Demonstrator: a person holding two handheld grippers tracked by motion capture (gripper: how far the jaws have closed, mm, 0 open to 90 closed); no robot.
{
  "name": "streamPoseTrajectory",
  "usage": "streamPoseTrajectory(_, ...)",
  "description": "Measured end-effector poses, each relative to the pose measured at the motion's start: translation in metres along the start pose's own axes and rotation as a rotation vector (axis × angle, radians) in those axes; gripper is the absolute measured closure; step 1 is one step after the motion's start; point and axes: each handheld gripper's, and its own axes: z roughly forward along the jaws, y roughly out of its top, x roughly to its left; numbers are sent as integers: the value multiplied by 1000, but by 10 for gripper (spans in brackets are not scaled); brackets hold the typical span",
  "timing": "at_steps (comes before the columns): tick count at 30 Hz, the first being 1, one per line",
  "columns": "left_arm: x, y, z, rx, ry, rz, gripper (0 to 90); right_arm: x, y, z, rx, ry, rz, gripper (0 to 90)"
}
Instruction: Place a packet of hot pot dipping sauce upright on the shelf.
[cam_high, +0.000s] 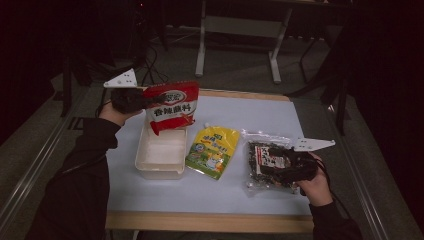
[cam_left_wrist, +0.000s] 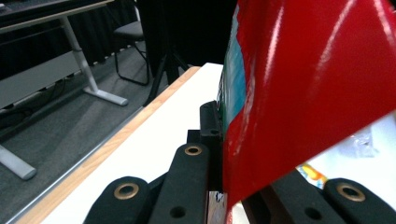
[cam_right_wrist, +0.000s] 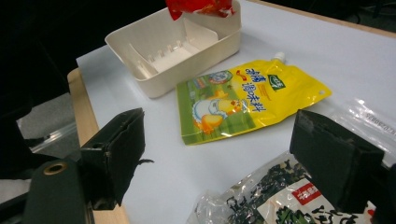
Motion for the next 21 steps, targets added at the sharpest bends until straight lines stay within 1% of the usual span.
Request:
streamPoseTrajectory(2,8,-2,2,11,-9,-6,900,-1,-2,0,0,-2,7,175)
streamPoseTrajectory(4,14,-4,5,27,9,-7,900,-3,-3,-1,-1,-4,15,175)
streamPoseTrajectory(6,21,-7,7,37,5,-9,900,-5,-5,-2,-3,-2,27,175)
streamPoseTrajectory(7,21,-7,7,37,5,-9,900,-5,-5,-2,-3,-2,27,175)
streamPoseTrajectory(8,27,-9,8,41,-5,-10,900,-5,-5,-2,-3,-5,26,175)
streamPoseTrajectory(9,30,-10,9,47,0,-13,900,-6,-6,-3,1,-4,28,175)
streamPoseTrajectory(10,33,-10,9,50,-5,-15,900,-6,-6,-3,2,-6,27,175)
streamPoseTrajectory(13,36,-9,8,56,4,-11,900,-6,-6,-3,3,-4,27,175)
streamPoseTrajectory(14,39,-8,8,59,2,4,900,-6,-6,-3,2,-6,28,175)
streamPoseTrajectory(15,40,-8,8,60,2,3,900,-7,-7,-3,2,-1,37,175)
streamPoseTrajectory(17,43,-9,10,73,6,19,900,-7,-7,-3,4,-1,37,175)
streamPoseTrajectory(19,44,-9,10,81,1,15,900,-7,-7,-2,7,3,34,175)
streamPoseTrajectory(20,46,-14,12,96,-4,13,900,-6,-7,-2,9,4,33,176)
streamPoseTrajectory(21,46,-15,12,96,-7,17,900,-6,-7,-2,10,5,30,175)
